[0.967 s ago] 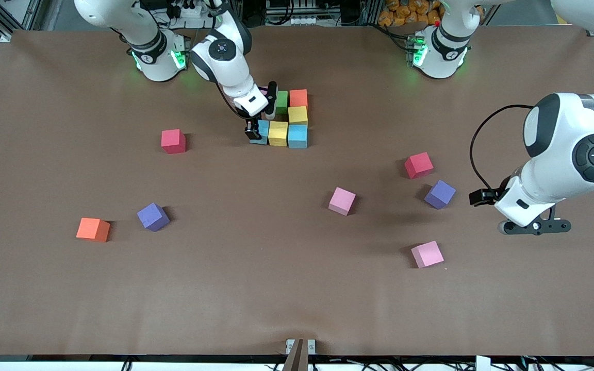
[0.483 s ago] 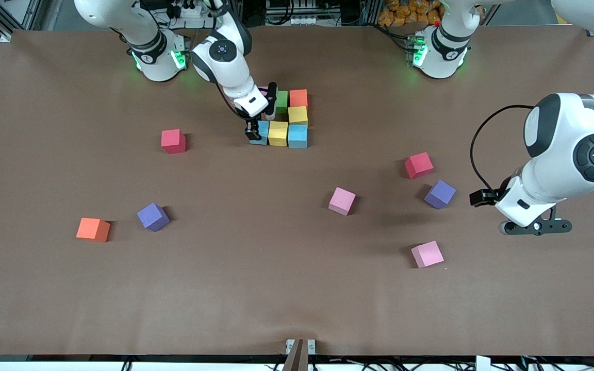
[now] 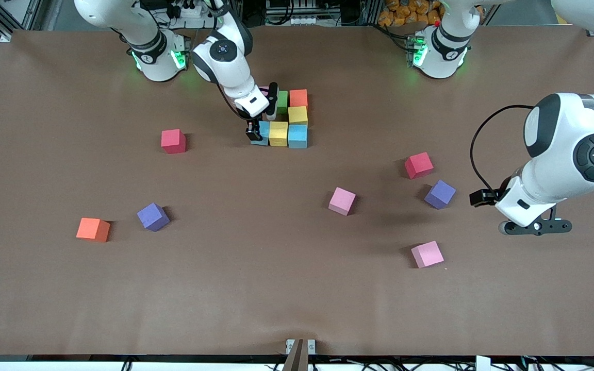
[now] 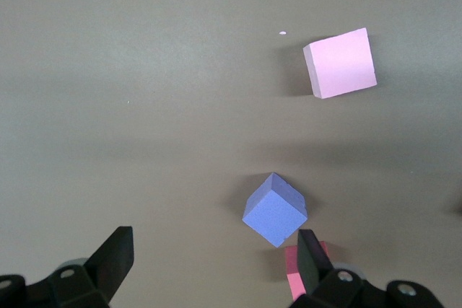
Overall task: Form number 2 with 11 blocks
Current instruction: 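Hold the cyan cube in place against the yellow cube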
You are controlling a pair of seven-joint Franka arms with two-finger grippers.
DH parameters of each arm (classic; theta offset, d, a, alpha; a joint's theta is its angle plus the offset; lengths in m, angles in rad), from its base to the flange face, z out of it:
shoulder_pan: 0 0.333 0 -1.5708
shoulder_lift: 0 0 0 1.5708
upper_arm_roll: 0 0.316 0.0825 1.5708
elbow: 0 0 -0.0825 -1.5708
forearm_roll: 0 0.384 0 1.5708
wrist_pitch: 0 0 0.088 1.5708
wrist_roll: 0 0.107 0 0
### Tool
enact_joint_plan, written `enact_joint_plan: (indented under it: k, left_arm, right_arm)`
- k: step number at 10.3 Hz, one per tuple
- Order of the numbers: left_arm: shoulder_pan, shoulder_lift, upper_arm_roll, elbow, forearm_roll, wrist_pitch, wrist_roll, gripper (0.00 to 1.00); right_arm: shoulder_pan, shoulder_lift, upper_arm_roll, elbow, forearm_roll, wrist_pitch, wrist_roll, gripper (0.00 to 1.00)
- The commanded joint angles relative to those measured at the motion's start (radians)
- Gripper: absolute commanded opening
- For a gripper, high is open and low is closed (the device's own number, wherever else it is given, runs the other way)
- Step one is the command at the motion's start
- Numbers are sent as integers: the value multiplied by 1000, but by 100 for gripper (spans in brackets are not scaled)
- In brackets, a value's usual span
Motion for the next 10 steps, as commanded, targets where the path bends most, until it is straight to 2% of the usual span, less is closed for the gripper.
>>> enact_joint_plan:
  k: [1, 2, 3, 9, 10]
  left_arm:
    - [-2, 1, 6, 7, -4, 1, 24, 100]
    - [-2, 4, 6, 9, -4, 1, 24, 100]
    - [-2, 6, 6, 9, -4, 1, 24, 100]
    - [-2, 6, 6, 9, -6, 1, 24, 100]
    - [-2, 6, 6, 9, -6, 1, 24, 100]
  right_arm:
    - [9, 18, -2, 11, 8, 10, 3, 52]
    - [9, 18, -2, 13, 8, 10, 3, 63]
    - [9, 22, -2, 14, 8, 10, 3, 65]
    - [9, 28, 0, 22, 8, 10, 3, 71]
    - [9, 28, 0, 24, 8, 10, 3, 75]
